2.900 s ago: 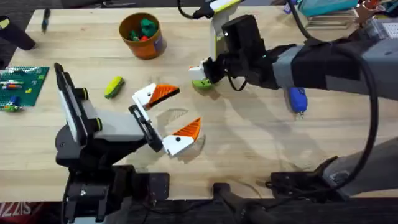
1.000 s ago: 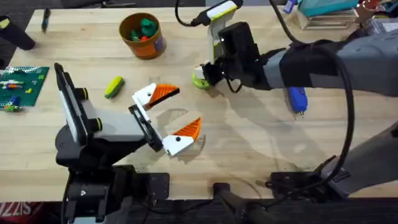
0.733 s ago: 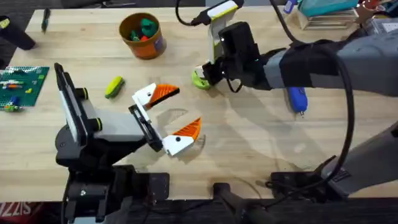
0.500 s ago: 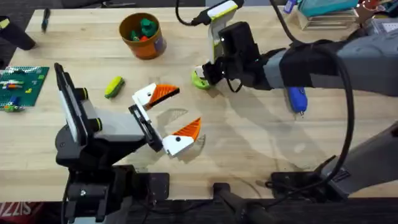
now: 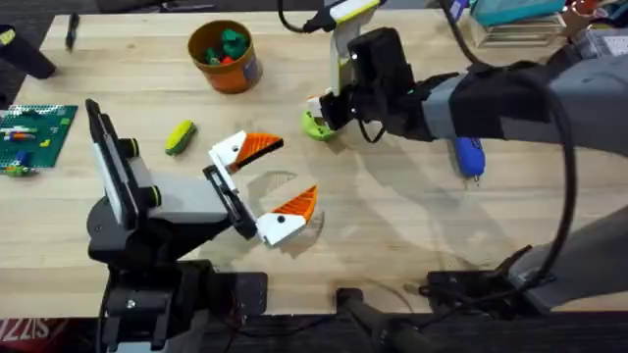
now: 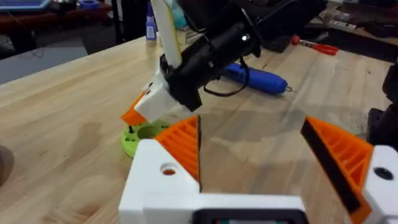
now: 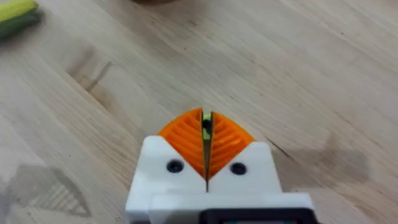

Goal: Pick up the gripper from the table and insert it into the empty holder that is missing its gripper. Then pick up a screw, insert it into the mounting hole, and use the screwdriver to tighten it. Finally, clean up the table by picking up the vegetable and placing it into the bucket.

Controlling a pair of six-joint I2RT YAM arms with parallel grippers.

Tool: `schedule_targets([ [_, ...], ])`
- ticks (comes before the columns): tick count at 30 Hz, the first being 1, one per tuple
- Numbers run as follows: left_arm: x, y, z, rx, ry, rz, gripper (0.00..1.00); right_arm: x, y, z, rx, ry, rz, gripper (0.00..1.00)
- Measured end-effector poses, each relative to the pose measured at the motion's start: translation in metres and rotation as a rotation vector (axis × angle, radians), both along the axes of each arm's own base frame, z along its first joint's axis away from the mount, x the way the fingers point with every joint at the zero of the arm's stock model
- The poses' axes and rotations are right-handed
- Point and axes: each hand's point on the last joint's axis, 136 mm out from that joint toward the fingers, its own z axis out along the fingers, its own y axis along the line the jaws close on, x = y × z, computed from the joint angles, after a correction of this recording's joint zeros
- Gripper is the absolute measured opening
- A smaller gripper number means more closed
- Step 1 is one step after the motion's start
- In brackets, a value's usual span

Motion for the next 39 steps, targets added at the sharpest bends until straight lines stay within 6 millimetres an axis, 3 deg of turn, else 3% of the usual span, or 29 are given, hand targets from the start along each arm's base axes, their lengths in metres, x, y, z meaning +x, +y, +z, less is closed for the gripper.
schedule_targets([
  [10,0.000,0.000,0.000,0.000,0.000,0.000,0.985,-0.014,-0.010,0.007,-0.079,0.084,0.017,0.006],
  [16,0.000,0.000,0.000,0.000,0.000,0.000,0.985,-0.012,-0.003,0.029,-0.109,0.100,0.042,0.006],
  [18,0.000,0.000,0.000,0.000,0.000,0.000,0.985,-0.018,0.008,0.056,-0.120,0.097,0.076,0.006],
  [21,0.000,0.000,0.000,0.000,0.000,0.000,0.985,-0.025,0.010,0.081,-0.096,0.059,0.089,0.006],
  [28,0.000,0.000,0.000,0.000,0.000,0.000,0.985,-0.045,0.000,0.154,-0.020,-0.050,0.093,0.006],
  [32,0.000,0.000,0.000,0.000,0.000,0.000,0.985,-0.057,0.000,0.172,0.003,-0.075,0.110,0.006],
  [39,0.000,0.000,0.000,0.000,0.000,0.000,0.985,-0.100,0.030,0.193,0.057,-0.097,0.247,0.006],
])
